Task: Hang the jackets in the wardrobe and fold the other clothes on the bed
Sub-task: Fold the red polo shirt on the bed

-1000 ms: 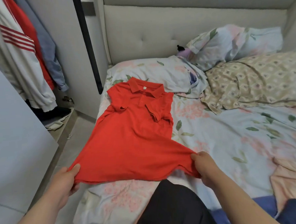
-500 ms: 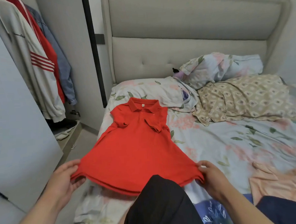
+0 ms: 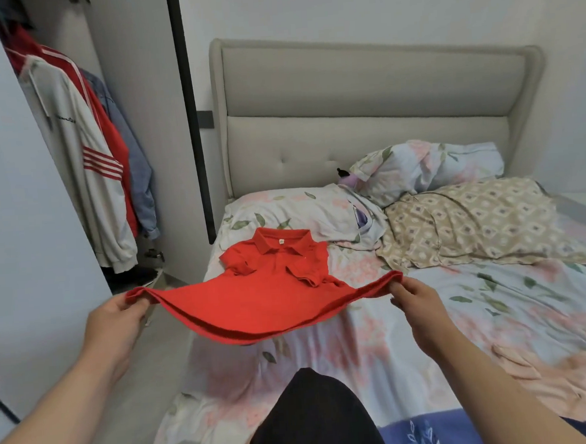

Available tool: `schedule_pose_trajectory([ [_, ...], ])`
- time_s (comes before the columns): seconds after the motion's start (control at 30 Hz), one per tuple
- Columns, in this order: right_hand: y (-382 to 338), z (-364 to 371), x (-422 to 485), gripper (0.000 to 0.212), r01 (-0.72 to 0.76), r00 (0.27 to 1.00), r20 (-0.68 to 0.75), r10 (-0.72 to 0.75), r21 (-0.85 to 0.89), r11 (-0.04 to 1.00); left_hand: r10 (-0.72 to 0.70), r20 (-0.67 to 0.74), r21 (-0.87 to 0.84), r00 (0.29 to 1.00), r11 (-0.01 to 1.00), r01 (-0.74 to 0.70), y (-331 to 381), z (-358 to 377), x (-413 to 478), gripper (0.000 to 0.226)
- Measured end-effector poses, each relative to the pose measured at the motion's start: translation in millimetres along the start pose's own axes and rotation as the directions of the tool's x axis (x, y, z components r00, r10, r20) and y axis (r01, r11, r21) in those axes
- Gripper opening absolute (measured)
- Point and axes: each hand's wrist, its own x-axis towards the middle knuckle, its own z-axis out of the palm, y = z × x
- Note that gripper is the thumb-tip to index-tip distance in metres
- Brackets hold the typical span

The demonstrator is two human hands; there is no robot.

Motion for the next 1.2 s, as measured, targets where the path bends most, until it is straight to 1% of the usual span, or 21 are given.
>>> schedule_pose_trajectory([
  [0.1, -12.5, -12.0, 4.0, 0.022, 0.016, 0.999, -0.034, -0.012, 0.138, 0.990, 0.065, -0.014, -0.020, 0.998, 0.998, -0.065, 16.3, -6.6, -6.0, 0.019],
  [0.2, -25.3, -28.5, 8.1, 0.020, 0.023, 0.999, -0.034, -0.015, 0.247, 0.969, 0.141, -0.006, 0.045, 0.990, 0.989, -0.140, 35.5, -14.4, -8.7, 0.013],
  [0.27, -34.4, -40.1, 7.3, 0.018, -0.016, 1.000, -0.002, 0.017, 0.271, 0.962, 0.151, 0.027, 0.035, 0.988, 0.988, -0.152, 48.1, -20.0, -12.6, 0.012],
  [0.33, -42.7, -51.3, 5.5, 0.016, -0.073, 0.997, 0.038, 0.066, 0.260, 0.963, 0.137, 0.076, 0.013, 0.988, 0.990, -0.139, 58.9, -26.8, -18.8, 0.014],
  [0.4, -48.6, -61.2, 3.7, 0.020, -0.130, 0.990, 0.093, 0.110, 0.242, 0.961, 0.102, 0.125, 0.000, 0.987, 0.995, -0.102, 65.1, -33.4, -24.0, 0.014],
  [0.47, -51.6, -68.2, 2.2, 0.037, -0.195, 0.974, 0.160, 0.163, 0.210, 0.958, 0.025, 0.183, -0.016, 0.983, 1.000, -0.022, 65.3, -39.2, -25.1, 0.015],
  [0.5, -52.2, -69.4, 1.2, 0.040, -0.235, 0.960, 0.192, 0.202, 0.167, 0.958, -0.024, 0.226, -0.017, 0.974, 0.999, 0.029, 64.2, -41.0, -25.0, 0.016],
  [0.57, -49.0, -67.1, 0.2, 0.033, -0.310, 0.931, 0.233, 0.282, 0.091, 0.946, -0.134, 0.316, -0.004, 0.939, 0.990, 0.142, 57.1, -42.7, -22.2, 0.019],
  [0.63, -40.3, -60.7, 3.6, 0.021, -0.362, 0.917, 0.202, 0.343, 0.065, 0.930, -0.211, 0.355, 0.036, 0.911, 0.977, 0.212, 44.9, -40.4, -15.9, 0.025],
  [0.7, -27.3, -54.7, 11.9, 0.018, -0.373, 0.922, 0.136, 0.363, 0.060, 0.926, -0.204, 0.323, 0.066, 0.924, 0.979, 0.192, 32.4, -33.0, -8.6, 0.024],
  [0.8, -6.1, -46.3, 26.9, 0.015, -0.327, 0.944, 0.058, 0.325, 0.031, 0.944, -0.124, 0.236, 0.107, 0.964, 0.989, 0.101, 11.3, -18.1, 6.9, 0.016],
  [0.83, 1.1, -43.6, 32.8, 0.013, -0.321, 0.947, 0.021, 0.321, 0.000, 0.947, -0.111, 0.202, 0.123, 0.973, 0.988, 0.087, 3.8, -12.8, 13.4, 0.013],
  [0.87, 8.2, -40.1, 39.8, 0.013, -0.325, 0.946, -0.013, 0.325, -0.019, 0.946, -0.122, 0.170, 0.119, 0.978, 0.988, 0.103, -5.1, -7.2, 21.4, 0.013],
  [0.93, 23.7, -31.5, 57.0, 0.018, -0.378, 0.925, -0.049, 0.377, -0.005, 0.926, -0.202, 0.130, 0.070, 0.971, 0.978, 0.194, -21.6, 7.1, 38.0, 0.012],
  [1.0, 38.9, -19.0, 77.2, 0.023, -0.469, 0.880, -0.072, 0.470, 0.025, 0.883, -0.320, 0.105, 0.009, 0.942, 0.947, 0.320, -37.7, 24.1, 56.2, 0.007],
  [1.1, 58.0, 3.1, 109.4, 0.010, -0.574, 0.805, -0.082, 0.587, 0.142, 0.807, -0.436, 0.073, -0.081, 0.897, 0.894, 0.441, -61.8, 54.7, 85.7, 0.002],
  [1.2, 75.0, 26.0, 144.6, 0.009, -0.611, 0.762, -0.075, 0.643, 0.243, 0.753, -0.488, 0.017, -0.105, 0.873, 0.867, 0.487, -87.0, 84.1, 118.3, 0.018],
])
